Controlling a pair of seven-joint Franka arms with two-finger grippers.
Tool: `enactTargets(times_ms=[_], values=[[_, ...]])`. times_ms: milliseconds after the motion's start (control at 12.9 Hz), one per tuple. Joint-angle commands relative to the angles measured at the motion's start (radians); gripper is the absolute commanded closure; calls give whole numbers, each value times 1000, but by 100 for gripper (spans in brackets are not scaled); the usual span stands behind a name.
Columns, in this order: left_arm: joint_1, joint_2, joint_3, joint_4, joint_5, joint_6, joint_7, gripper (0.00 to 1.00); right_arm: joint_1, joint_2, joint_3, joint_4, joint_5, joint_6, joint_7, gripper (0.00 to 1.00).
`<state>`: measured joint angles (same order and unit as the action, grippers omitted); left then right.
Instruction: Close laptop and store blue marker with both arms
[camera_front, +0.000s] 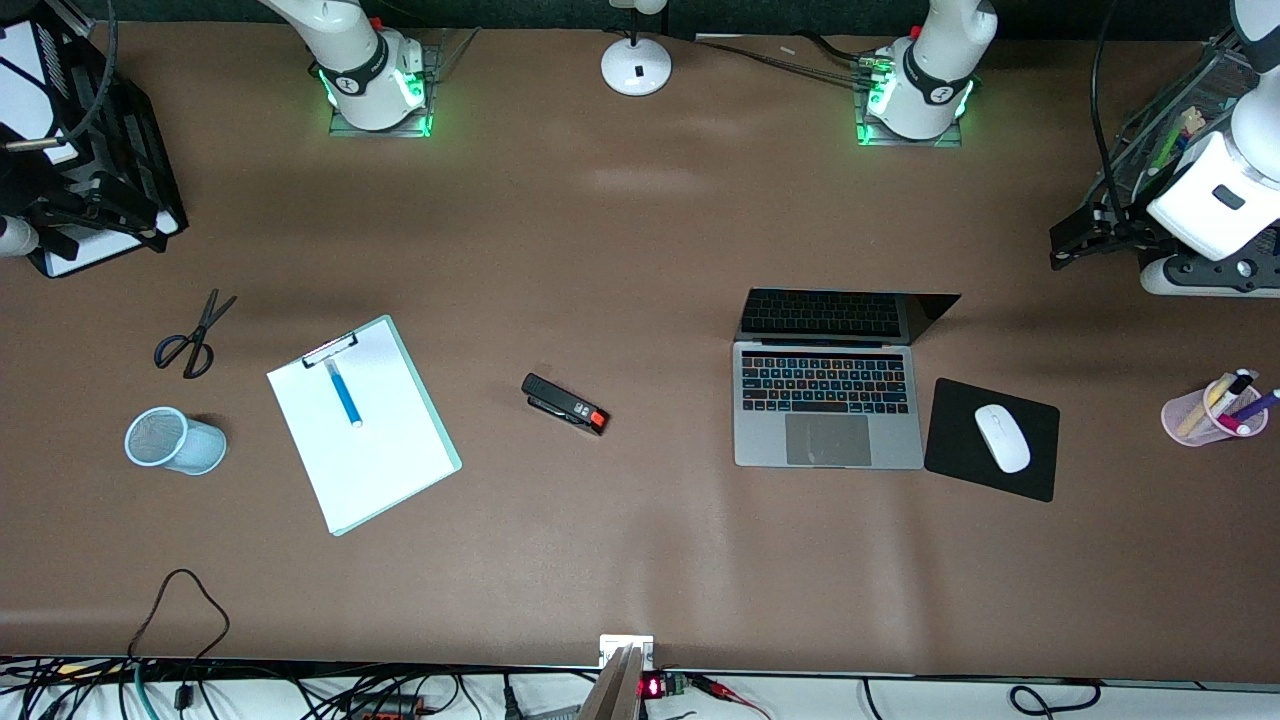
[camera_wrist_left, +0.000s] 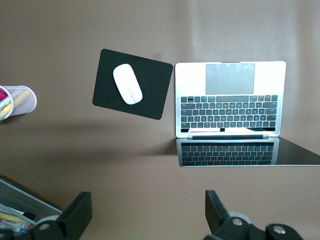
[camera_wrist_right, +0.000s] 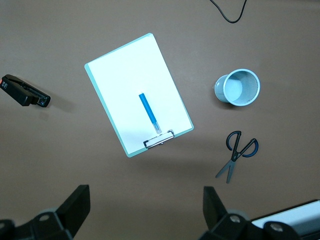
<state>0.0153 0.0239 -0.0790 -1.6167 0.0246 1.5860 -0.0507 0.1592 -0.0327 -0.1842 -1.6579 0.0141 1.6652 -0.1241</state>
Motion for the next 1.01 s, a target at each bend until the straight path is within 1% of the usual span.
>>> enactTargets(times_ms=[0, 775, 852, 930], values=[[5, 14, -4, 32, -11, -18, 23, 0, 0, 0, -1, 7, -13, -13, -6, 0], [3, 28, 4, 37, -12, -6, 23, 0, -7, 8, -8, 13, 1, -1, -3, 0], [3, 43, 4, 58, -14, -6, 20, 0, -9, 16, -8, 13, 1, -1, -2, 0], [3, 62, 4, 99, -14, -8, 9, 0, -7, 26, -8, 13, 1, 1, -3, 0]])
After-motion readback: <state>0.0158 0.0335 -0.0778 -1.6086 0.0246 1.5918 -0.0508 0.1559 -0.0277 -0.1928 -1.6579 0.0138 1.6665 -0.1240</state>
